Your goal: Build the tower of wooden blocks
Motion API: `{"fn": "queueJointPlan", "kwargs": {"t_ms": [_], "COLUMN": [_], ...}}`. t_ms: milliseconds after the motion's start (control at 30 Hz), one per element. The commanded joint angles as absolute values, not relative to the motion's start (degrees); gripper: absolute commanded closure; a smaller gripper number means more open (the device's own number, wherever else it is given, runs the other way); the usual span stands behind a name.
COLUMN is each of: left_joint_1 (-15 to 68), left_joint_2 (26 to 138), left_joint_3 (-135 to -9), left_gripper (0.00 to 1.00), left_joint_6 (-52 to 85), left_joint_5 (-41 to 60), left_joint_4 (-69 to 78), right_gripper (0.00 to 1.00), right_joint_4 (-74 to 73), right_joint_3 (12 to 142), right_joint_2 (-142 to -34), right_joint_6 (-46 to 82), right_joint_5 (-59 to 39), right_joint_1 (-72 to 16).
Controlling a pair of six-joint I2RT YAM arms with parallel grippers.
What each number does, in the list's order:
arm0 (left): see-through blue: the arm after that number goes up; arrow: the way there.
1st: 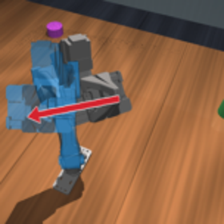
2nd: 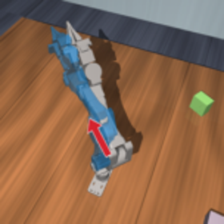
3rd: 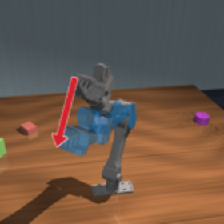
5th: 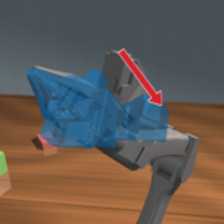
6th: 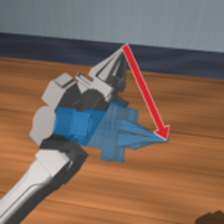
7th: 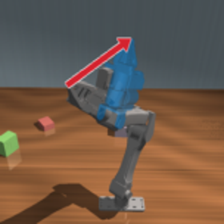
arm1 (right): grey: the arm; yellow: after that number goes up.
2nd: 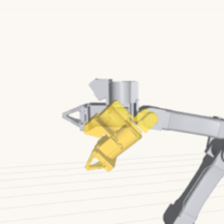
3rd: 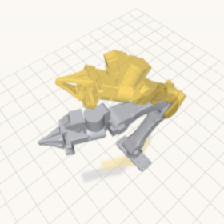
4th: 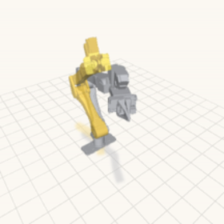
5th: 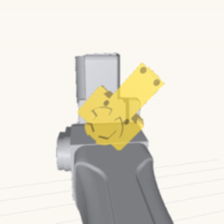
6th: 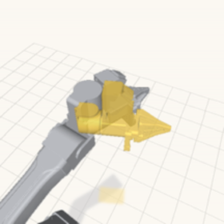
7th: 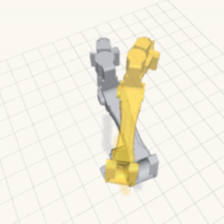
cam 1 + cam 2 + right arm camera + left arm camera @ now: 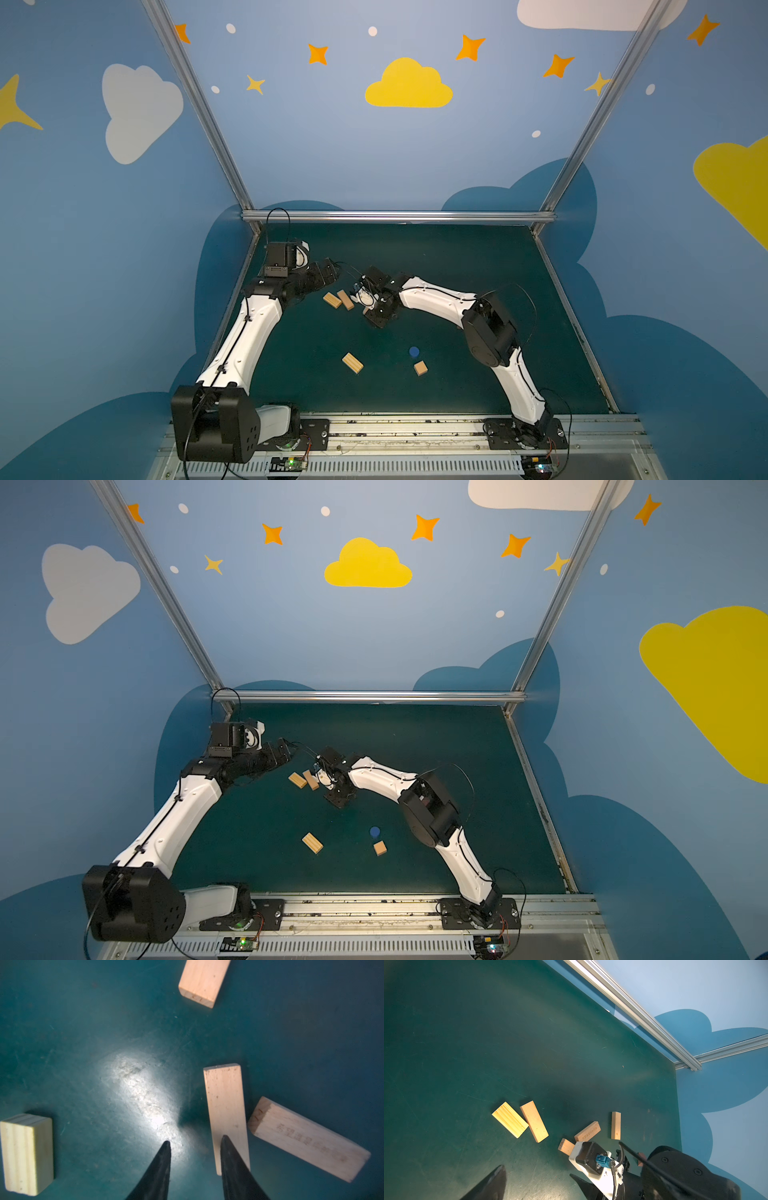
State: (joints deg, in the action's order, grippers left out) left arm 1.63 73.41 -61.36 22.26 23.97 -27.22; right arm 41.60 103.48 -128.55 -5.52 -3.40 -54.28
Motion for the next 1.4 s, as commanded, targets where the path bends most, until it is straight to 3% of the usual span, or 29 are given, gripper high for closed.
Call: {"fn": "queueJointPlan", "kwargs": {"t_ms": [0,800,1367], "left_joint_1": [1.58,1.59,1.59], "left_joint_2": [73.15,72.65,71.99], "left_joint_3": [-60.86,-60.90,-60.95], "left_gripper": [0.00,0.00,0.00], "left_joint_6": [21.41,21.34,21.09], "left_joint_5": [24.72,24.70,24.61], "left_joint_4": [-26.76,-26.76,-26.91], "right_gripper": [0.60,0.75,0.70], "right_joint_4": [42.36,42.54,42.80], "right_joint_3": [101.95,101.60,102.91], "right_joint_2": [-127.23,-125.89,-123.57], "right_joint_6": [-4.42,-3.07,-3.17], "right_joint_5": [-3.28,-7.95,-3.24], "right_joint_1": [-54.76,-54.84,-54.67]}}
